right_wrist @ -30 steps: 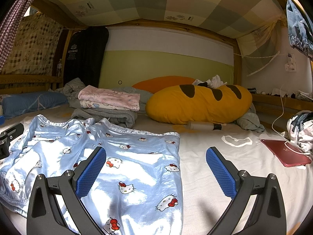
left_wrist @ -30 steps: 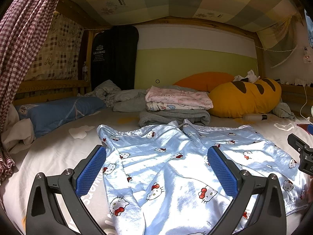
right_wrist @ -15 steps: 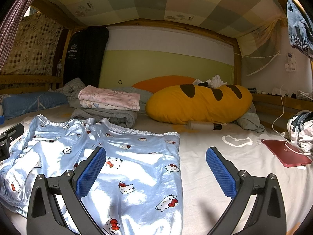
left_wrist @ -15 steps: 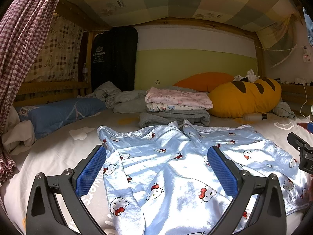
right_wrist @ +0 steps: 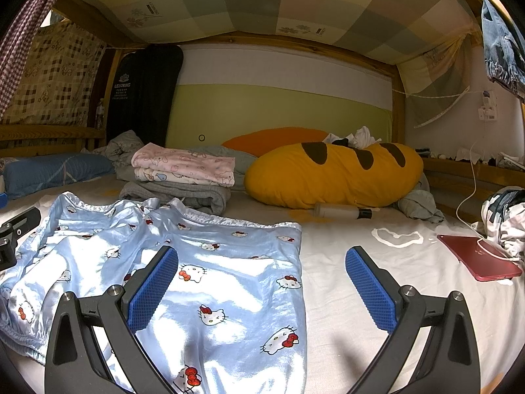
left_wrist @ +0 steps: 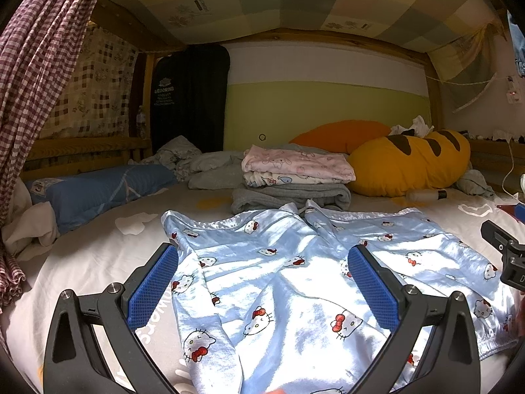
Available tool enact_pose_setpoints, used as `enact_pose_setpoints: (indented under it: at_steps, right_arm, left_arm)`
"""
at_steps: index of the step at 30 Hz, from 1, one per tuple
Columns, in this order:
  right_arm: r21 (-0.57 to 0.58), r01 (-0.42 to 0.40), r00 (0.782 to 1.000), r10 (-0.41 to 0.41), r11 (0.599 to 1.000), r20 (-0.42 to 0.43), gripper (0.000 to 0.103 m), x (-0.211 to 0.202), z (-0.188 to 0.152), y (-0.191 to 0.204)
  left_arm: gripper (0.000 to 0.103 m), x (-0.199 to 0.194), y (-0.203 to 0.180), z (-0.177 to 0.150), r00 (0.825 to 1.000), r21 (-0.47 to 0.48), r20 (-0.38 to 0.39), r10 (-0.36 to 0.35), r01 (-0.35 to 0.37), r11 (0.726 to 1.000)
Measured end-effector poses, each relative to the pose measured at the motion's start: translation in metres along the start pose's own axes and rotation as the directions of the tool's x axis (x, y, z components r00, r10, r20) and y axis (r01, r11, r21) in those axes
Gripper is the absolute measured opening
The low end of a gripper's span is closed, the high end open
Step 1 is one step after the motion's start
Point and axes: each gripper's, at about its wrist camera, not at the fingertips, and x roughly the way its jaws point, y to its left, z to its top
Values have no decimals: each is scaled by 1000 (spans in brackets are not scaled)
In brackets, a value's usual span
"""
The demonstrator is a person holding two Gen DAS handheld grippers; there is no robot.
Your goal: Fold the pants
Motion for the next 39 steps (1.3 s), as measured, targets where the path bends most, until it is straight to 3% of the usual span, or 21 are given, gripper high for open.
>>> enact_pose_setpoints:
  at_steps: [8, 12, 17, 25, 29, 34, 37, 39]
  right_arm:
    - [0, -8, 1000, 8, 1000, -3, 102, -4, 2, 0]
    - [-13, -12, 998, 12, 1000, -69, 102, -4, 20, 4]
    - [16, -24, 1000, 24, 1000, -9, 102, -28, 33, -2]
    - [6, -149, 989, 149, 989, 14, 102, -57, 46, 14]
    - [-74, -268, 963, 268, 960, -18, 92, -62, 39, 51]
    - [-138, -443, 894, 425, 886, -143, 82, -63, 15, 106]
    - [-198, -465, 882, 432, 863, -190, 80, -58, 4, 127]
    - [-201, -475, 874, 433, 857, -219, 79, -49, 7, 130]
  left_arm:
    - [103, -1, -1, 3, 1000, 10, -7, -3, 3, 1000]
    - [103, -11, 2, 19, 1000, 6, -17, 1, 0, 1000]
    - [103, -42, 12, 43, 999, 23, 53, 0, -2, 1000]
    - [103, -67, 45, 67, 995, -9, 84, 57, -57, 998]
    - [101, -65, 64, 59, 994, -12, 59, 93, -92, 996]
    - [93, -69, 83, 47, 992, -5, 26, 125, -125, 992]
    - [84, -65, 93, 40, 991, -8, -24, 131, -131, 991]
    - [74, -52, 99, 37, 990, -21, -103, 101, -104, 994]
